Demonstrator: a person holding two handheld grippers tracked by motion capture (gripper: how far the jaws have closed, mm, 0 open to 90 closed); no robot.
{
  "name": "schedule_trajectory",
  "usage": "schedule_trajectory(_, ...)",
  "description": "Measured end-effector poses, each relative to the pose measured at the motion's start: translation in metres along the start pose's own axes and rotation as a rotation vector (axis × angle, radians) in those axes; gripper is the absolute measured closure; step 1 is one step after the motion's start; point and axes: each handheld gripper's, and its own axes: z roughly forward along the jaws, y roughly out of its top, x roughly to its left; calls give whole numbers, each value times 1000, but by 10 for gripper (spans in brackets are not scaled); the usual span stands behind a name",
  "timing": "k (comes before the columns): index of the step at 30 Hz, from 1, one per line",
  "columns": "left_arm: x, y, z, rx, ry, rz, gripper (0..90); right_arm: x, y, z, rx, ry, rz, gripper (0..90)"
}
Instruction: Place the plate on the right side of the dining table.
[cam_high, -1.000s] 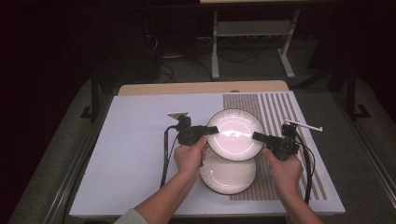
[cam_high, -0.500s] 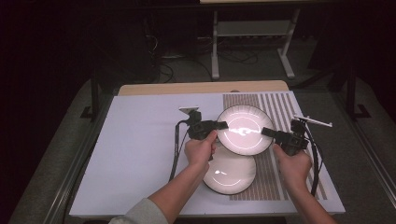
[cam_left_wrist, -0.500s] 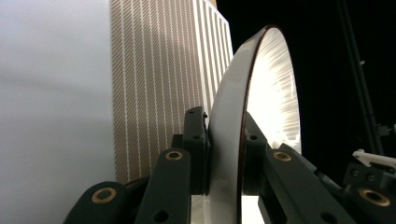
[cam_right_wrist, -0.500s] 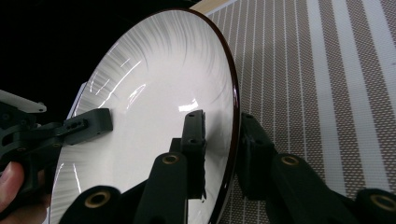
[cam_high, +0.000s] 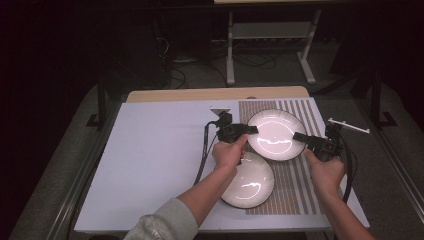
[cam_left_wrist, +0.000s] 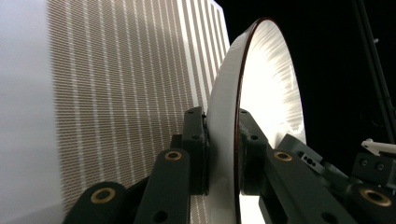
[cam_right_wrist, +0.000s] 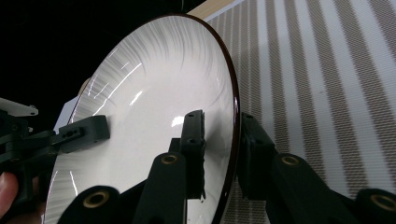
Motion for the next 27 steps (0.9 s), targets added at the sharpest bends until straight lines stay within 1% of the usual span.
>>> schedule_trajectory(2, 0, -1, 7, 8, 0, 6, 769, -5, 2, -1, -3, -9, 2, 741)
schedule_trajectory(3, -1, -1, 10, 12, 1, 0, 767, -8, 2, -2, -5, -15, 3, 742)
schedule_trajectory(4, 0, -1, 13, 16, 0, 3, 765, -10, 2, -2, -9, -21, -5, 741)
schedule_trajectory(7, 2, -2, 22, 25, 3, -4, 763, -16, 2, -2, -2, -33, 8, 743)
schedule_trajectory(12, 5, -3, 32, 43, 20, -4, 758, -25, 1, 0, 6, -50, 21, 743)
schedule_trajectory(13, 6, -3, 34, 47, 23, -11, 757, -26, 0, 1, 9, -52, 24, 742)
schedule_trajectory(17, 7, -4, 39, 55, 32, -10, 753, -31, -1, 3, 11, -63, 23, 741)
schedule_trajectory(22, 8, -4, 46, 70, 55, -12, 749, -37, -2, 6, 21, -72, 35, 738)
schedule_trajectory(24, 9, -5, 47, 77, 60, -15, 747, -39, -3, 7, 25, -75, 33, 736)
schedule_trajectory(27, 8, -5, 49, 76, 69, -7, 745, -41, -3, 7, 27, -74, 34, 736)
